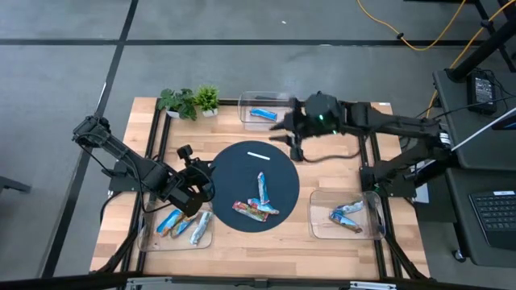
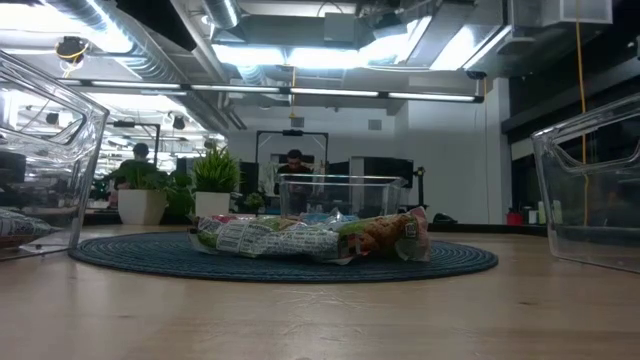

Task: Pick and place Granola Bars by type
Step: Put the red granola bar into the top transparent bin

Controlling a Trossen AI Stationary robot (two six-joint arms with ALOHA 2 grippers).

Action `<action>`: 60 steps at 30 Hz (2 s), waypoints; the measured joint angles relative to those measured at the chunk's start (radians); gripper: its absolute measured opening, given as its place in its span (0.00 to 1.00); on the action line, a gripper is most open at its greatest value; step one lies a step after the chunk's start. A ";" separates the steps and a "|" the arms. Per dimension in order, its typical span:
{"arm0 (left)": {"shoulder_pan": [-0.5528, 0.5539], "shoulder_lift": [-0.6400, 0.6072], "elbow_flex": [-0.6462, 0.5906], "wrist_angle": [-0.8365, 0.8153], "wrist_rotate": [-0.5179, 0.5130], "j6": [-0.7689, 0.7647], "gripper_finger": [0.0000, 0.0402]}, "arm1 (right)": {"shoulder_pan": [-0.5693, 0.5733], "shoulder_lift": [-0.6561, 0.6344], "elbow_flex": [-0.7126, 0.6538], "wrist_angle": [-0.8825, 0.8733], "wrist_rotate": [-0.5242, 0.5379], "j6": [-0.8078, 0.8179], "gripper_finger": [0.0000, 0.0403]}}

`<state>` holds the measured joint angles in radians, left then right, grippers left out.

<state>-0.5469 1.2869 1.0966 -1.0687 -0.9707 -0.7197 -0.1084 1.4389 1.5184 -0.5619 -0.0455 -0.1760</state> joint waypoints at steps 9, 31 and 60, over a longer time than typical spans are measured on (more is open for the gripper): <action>-0.001 0.000 0.000 -0.001 0.000 0.000 0.19 | -0.026 0.040 0.076 0.006 -0.045 -0.050 0.32; -0.001 0.000 0.000 0.002 0.083 0.000 0.19 | 0.250 0.126 0.075 -0.034 0.282 0.294 0.32; -0.003 0.000 0.000 0.028 0.075 0.000 0.19 | 0.213 0.368 0.077 -0.316 0.303 0.721 0.33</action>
<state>-0.5499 1.2865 1.0966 -1.0407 -0.8959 -0.7200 0.1048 1.8070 1.5959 -0.8775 0.2577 0.5453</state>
